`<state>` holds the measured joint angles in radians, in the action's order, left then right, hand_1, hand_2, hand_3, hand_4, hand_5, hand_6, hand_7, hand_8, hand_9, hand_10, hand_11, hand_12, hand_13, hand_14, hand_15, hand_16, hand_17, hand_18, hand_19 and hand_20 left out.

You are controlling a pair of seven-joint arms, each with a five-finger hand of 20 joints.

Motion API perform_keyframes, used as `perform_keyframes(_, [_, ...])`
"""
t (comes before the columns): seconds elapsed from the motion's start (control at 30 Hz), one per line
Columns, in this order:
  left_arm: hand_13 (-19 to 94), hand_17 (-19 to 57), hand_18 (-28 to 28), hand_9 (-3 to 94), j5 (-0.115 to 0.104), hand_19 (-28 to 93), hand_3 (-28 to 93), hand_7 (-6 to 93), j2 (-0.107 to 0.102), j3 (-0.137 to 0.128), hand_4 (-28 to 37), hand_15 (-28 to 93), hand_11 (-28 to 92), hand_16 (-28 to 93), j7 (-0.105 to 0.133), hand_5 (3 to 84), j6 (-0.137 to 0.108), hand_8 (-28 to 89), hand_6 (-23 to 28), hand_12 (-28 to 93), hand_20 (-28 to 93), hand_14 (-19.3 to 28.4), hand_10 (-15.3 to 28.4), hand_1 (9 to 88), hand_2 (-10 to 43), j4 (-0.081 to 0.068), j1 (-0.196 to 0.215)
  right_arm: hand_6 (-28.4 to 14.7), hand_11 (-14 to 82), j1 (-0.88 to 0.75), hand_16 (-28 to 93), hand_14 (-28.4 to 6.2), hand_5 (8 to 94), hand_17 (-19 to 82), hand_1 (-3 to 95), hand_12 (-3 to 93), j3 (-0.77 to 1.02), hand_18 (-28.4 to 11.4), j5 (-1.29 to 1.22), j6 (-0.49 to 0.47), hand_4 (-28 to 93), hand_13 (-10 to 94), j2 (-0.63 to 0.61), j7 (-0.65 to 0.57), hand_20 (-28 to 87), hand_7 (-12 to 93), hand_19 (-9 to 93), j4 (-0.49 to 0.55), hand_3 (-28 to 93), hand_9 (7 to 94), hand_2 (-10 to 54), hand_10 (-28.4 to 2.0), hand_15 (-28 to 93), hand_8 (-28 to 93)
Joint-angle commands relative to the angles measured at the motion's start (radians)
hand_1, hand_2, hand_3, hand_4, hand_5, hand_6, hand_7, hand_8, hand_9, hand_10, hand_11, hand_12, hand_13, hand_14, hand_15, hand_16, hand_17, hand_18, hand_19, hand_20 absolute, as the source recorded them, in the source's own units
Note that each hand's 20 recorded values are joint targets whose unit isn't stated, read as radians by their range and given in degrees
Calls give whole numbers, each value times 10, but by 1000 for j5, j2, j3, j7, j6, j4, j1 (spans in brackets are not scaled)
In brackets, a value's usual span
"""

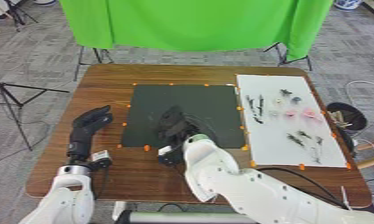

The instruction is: Arrange flowers

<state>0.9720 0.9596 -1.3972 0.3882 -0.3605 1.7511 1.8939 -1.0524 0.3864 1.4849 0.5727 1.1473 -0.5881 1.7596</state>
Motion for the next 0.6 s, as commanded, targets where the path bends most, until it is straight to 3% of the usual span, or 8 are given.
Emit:
perform_keyframes(0.03, [434, 119, 120, 506, 11, 109, 717, 226, 38, 36, -149, 238, 245, 1, -15, 541, 31, -120, -41, 127, 204, 151, 115, 369, -86, -22, -10, 2, 336, 1, 133, 22, 724, 786, 495, 180, 33, -28, -16, 27, 77, 937, 41, -16, 356, 407, 747, -64, 697, 937, -95, -75, 551, 112])
perform_keyframes(0.27, [434, 119, 119, 506, 10, 107, 720, 225, 51, 46, -151, 237, 244, 2, -15, 542, 36, -120, -38, 127, 204, 151, 114, 371, -88, -28, -21, -7, 332, 19, 129, 28, 729, 787, 502, 173, 38, -27, -29, 34, 70, 937, 67, -10, 349, 396, 744, -106, 696, 937, -95, -72, 551, 112])
perform_keyframes(0.3, [433, 119, 119, 506, 9, 107, 721, 225, 52, 51, -151, 236, 244, 2, -11, 542, 40, -120, -38, 127, 204, 151, 114, 371, -89, -34, -32, -8, 333, 35, 129, 29, 730, 787, 502, 172, 26, -27, -38, 46, 71, 937, 67, -7, 348, 395, 744, -113, 696, 937, -95, -71, 553, 112])
perform_keyframes(0.33, [433, 119, 119, 505, 8, 106, 721, 226, 56, 46, -151, 236, 243, 2, -9, 542, 37, -120, -38, 126, 204, 151, 114, 371, -90, -30, -22, -8, 333, 38, 128, 28, 730, 787, 502, 172, 28, -27, -40, 40, 70, 937, 75, -3, 348, 395, 744, -124, 695, 937, -95, -70, 554, 112])
perform_keyframes(0.4, [432, 119, 119, 505, 13, 106, 723, 226, 58, 54, -152, 234, 243, 2, -13, 542, 46, -120, -38, 127, 204, 151, 114, 371, -90, -38, -37, -10, 335, 48, 128, 29, 730, 788, 503, 170, 26, -27, -54, 55, 69, 937, 76, -7, 347, 393, 745, -129, 694, 937, -95, -70, 556, 113])
perform_keyframes(0.6, [431, 119, 119, 504, -24, 107, 712, 211, 62, 66, -158, 239, 241, 3, 4, 540, 28, -114, -30, 127, 205, 157, 123, 350, -76, -44, -40, -33, 288, 48, 132, -3, 750, 780, 545, 221, 30, -42, -77, 65, 95, 937, 90, -12, 344, 323, 743, -132, 666, 937, -95, -105, 527, 180])
